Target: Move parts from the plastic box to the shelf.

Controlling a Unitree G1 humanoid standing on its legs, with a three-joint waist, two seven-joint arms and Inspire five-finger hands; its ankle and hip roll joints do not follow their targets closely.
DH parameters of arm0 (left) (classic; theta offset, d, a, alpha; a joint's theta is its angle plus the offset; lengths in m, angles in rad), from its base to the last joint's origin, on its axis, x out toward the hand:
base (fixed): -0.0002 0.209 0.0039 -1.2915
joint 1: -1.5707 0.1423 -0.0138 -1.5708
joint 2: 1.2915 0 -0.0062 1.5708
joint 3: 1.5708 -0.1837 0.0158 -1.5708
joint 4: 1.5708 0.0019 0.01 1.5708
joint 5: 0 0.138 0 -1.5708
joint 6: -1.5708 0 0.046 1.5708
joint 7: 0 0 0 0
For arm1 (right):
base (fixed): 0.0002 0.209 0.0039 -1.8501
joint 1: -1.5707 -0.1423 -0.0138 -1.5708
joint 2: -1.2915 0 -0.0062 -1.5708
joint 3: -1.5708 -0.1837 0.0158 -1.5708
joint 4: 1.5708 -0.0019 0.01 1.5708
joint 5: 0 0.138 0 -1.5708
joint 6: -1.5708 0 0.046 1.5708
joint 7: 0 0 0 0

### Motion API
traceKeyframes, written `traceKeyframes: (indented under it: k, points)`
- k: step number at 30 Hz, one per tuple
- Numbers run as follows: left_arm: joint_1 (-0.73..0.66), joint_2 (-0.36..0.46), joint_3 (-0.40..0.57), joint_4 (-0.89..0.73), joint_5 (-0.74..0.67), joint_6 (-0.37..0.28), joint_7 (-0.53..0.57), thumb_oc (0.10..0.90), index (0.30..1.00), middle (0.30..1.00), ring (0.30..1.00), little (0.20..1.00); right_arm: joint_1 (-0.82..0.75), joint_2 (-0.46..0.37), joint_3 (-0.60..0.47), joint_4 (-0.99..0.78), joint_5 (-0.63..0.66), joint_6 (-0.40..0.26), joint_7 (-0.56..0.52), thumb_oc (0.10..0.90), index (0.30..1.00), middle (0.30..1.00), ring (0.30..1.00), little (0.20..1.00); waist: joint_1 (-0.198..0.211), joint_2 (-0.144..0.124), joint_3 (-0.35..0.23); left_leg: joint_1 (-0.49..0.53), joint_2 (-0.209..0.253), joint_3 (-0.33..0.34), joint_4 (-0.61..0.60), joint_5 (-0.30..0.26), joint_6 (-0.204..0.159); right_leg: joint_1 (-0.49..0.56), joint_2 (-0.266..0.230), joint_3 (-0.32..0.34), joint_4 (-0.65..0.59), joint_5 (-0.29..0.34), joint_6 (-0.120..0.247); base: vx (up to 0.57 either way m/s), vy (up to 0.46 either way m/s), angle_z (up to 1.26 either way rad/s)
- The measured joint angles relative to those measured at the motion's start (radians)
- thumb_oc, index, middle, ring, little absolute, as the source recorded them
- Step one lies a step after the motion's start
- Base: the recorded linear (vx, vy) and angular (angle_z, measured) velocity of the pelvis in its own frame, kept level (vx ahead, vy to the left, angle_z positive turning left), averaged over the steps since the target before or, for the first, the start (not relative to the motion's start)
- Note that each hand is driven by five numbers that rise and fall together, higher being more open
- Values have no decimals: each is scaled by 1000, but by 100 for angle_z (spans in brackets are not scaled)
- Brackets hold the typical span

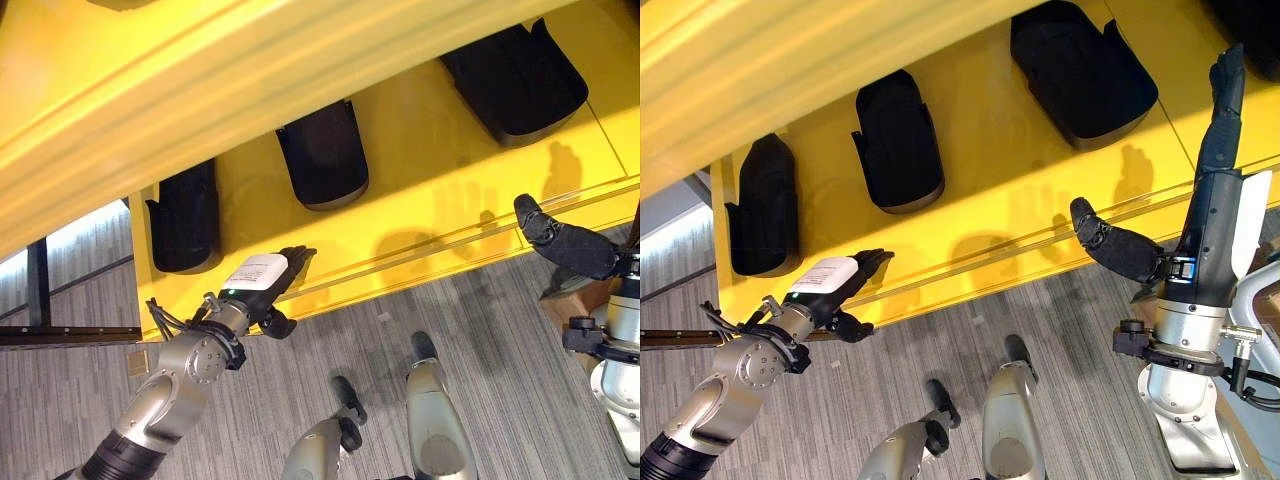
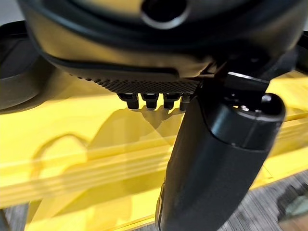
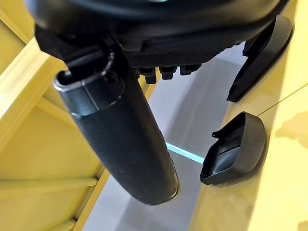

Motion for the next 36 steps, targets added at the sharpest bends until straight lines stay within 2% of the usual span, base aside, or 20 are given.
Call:
traceKeyframes:
  k: [7,10,13,14,18,22,23,24,26,30,32,35,36]
  points:
    - [45,-3,-4,29,0,-5,67,900,1000,1000,1000,1000,1,-10,-10,0,1,13,0,900,1000,1000,1000,1000,11,10,-8,-4,0,-6,5,-1,2,-14,0,-4,32,-16,-7,-1,3,2]
    - [57,-47,-8,94,0,-33,130,900,1000,1000,1000,1000,1,-14,-26,0,4,29,0,900,1000,1000,1000,1000,22,29,-22,-11,3,-10,6,0,0,-16,1,-13,36,-16,-7,5,12,6]
    - [67,-50,-4,131,-1,-70,165,900,1000,1000,1000,1000,6,-31,-27,-1,4,34,0,900,1000,1000,1000,1000,22,32,-27,-15,4,-22,9,2,-1,-17,0,-18,36,-16,-8,-1,-3,6]
    - [78,-50,10,154,-14,-114,174,900,1000,1000,1000,1000,7,-33,-27,-2,4,39,0,900,1000,1000,1000,1000,23,32,-27,-16,4,-24,9,3,-1,-16,0,-19,36,-16,-6,-41,-23,4]
    - [139,-37,54,144,-102,-215,193,900,1000,1000,1000,1000,29,-32,-27,-2,5,42,-5,900,1000,1000,1000,1000,27,32,-27,-17,7,-28,-3,15,-7,-16,-4,-27,33,-14,-7,-69,-63,6]
    - [207,-30,86,51,-210,-288,153,900,1000,1000,1000,1000,68,-21,-29,-2,4,42,-21,900,1000,1000,1000,1000,50,30,-26,-17,7,-41,-25,32,-8,-15,-7,-45,28,-13,-8,-101,-131,16]
    - [239,-37,100,-34,-287,-324,106,900,1000,1000,1000,1000,81,6,-25,-2,2,42,-28,900,1000,1000,1000,1000,61,21,-28,-21,7,-62,-41,53,-13,-13,-11,-67,28,-13,-10,-140,-170,23]
    - [242,-38,102,-43,-296,-330,103,900,1000,1000,1000,1000,80,11,-25,-2,1,42,-28,900,1000,1000,1000,1000,62,20,-28,-21,7,-65,-42,55,-13,-13,-12,-70,28,-13,-10,-99,-114,35]
    - [239,-37,102,-133,-416,-416,25,900,1000,1000,1000,1000,65,61,-11,-1,-5,40,-46,900,1000,1000,1000,1000,95,-1,-34,-17,12,-85,-77,80,-10,-11,-17,-100,29,-14,-18,-79,-93,29]
    - [206,-35,105,-143,-515,-445,-55,900,1000,1000,1000,1000,24,60,20,1,-5,29,-50,900,1000,1000,1000,1000,111,-14,-50,-15,16,-107,-109,103,-11,-10,-20,-127,36,-24,-18,-71,-35,24]
    - [188,-34,101,-133,-614,-455,-139,900,1000,1000,1000,1000,6,58,20,17,-4,18,-60,900,1000,1000,1000,1000,104,-19,-60,-5,21,-74,-137,119,13,-4,-37,-156,52,-30,-32,-98,75,47]
    - [132,-33,70,-123,-731,-454,-242,900,1000,1000,1000,1000,8,60,19,55,-1,18,-72,900,1000,1000,1000,1000,74,-34,-68,21,41,55,-115,94,47,27,-91,-198,55,-44,-43,-39,101,58]
    - [125,-33,63,-130,-774,-457,-269,900,1000,1000,1000,1000,-2,60,23,78,-1,18,-70,900,1000,1000,1000,1000,79,-36,-78,43,43,52,-73,98,32,27,-93,-187,57,-48,-40,-29,175,12]
